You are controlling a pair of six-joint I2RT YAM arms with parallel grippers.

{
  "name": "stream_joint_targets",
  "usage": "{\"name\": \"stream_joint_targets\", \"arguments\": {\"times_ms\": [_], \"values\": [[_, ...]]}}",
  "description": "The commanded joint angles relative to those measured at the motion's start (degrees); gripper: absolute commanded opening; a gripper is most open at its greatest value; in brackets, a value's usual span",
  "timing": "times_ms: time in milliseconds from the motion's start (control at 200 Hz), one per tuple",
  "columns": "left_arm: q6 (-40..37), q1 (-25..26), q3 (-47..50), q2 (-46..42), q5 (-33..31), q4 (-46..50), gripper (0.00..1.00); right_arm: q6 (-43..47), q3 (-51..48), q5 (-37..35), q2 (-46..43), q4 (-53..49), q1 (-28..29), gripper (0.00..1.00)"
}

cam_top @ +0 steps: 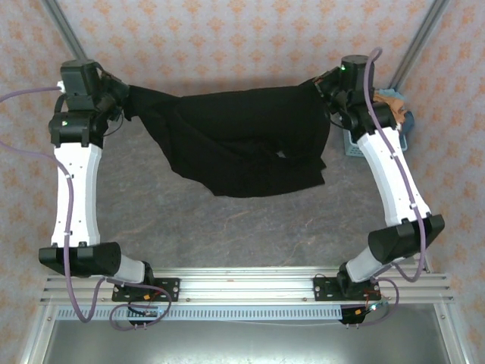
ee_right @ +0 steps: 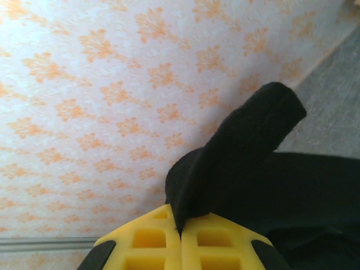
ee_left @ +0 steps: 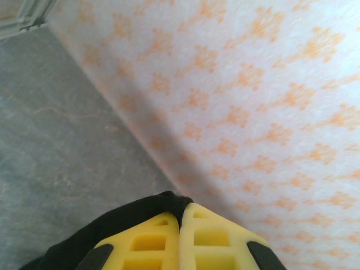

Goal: Fold and stack the t-shirts

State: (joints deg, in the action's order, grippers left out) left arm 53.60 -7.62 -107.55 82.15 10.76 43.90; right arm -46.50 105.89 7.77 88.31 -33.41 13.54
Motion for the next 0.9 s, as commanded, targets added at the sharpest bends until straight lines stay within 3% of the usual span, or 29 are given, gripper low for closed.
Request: {"name": "stream_joint_targets", "arguments": {"times_ms": [0, 265, 465, 656, 896], "values": [[2.69, -1.84, -2.58, -4.87, 0.65, -4.52, 0.0, 5.01, 1.1, -2.53, -7.02, -1.82, -0.52, 0.0], [4.66, -3.4, -7.38, -10.59, -1.87, -8.25, 0.0, 9.56, -4.08, -3.49, -22.09, 4.61, -0.53, 0.0], [4.23, -3.48, -17.92, -9.39, -6.43, -9.24, 0.0, 10.25, -2.23, -4.11, -25.05, 8.44, -0.53, 0.0], [4.81, -3.46, -29.36, -1.83, -8.48, -10.78, 0.0, 10.28, 2.02, -5.3, -20.84, 10.34, -0.6, 0.0], [9.67, -1.29, -41.52, 21.83, -4.31, -15.18, 0.0, 8.21, 7.52, -5.72, -0.8, 9.65, -2.95, 0.0]]}}
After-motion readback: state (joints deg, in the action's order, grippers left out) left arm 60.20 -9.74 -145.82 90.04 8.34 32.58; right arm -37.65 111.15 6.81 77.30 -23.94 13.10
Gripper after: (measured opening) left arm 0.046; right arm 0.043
